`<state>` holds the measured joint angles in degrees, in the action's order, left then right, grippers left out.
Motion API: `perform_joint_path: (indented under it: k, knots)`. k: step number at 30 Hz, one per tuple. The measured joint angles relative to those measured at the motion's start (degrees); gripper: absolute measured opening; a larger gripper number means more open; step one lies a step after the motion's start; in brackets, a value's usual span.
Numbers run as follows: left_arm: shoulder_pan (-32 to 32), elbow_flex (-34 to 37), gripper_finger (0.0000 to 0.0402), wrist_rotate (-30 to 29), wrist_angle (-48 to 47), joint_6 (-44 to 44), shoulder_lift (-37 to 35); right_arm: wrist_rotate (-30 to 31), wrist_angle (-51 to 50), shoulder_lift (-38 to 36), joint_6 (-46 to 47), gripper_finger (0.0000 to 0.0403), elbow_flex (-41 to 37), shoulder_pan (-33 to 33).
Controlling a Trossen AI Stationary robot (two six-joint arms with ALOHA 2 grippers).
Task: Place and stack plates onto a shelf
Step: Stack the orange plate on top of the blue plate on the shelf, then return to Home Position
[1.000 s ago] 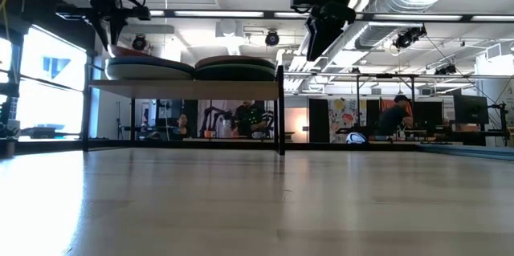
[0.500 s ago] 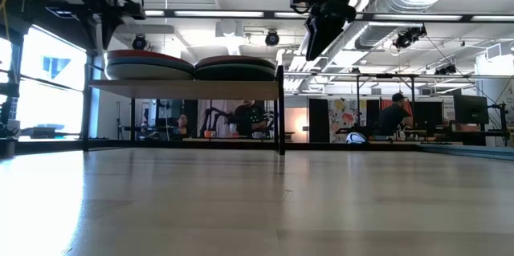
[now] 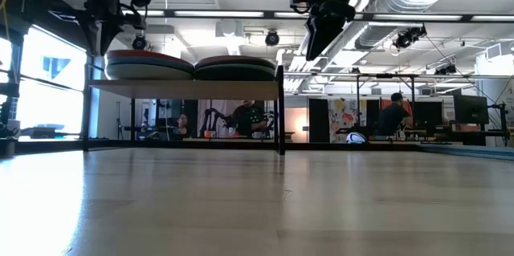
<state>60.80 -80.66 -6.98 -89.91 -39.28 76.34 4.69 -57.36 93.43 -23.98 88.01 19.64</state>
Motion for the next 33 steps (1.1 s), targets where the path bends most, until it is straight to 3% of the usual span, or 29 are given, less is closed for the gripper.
perform_joint_path:
  k: [14,24,33]
  knots:
    - [-0.04,0.00,0.0066,0.28,0.01,0.53,2.22,0.04,0.02,0.00,0.12,0.0124,0.00,0.00]
    - [-1.30,0.00,0.0066,0.87,-0.08,0.93,-5.08,-0.13,0.02,0.00,2.55,0.0124,0.00,0.00]
    - [-7.33,1.00,0.0066,0.87,3.82,9.66,-13.63,-5.63,0.25,0.00,11.10,0.0124,0.00,0.00]
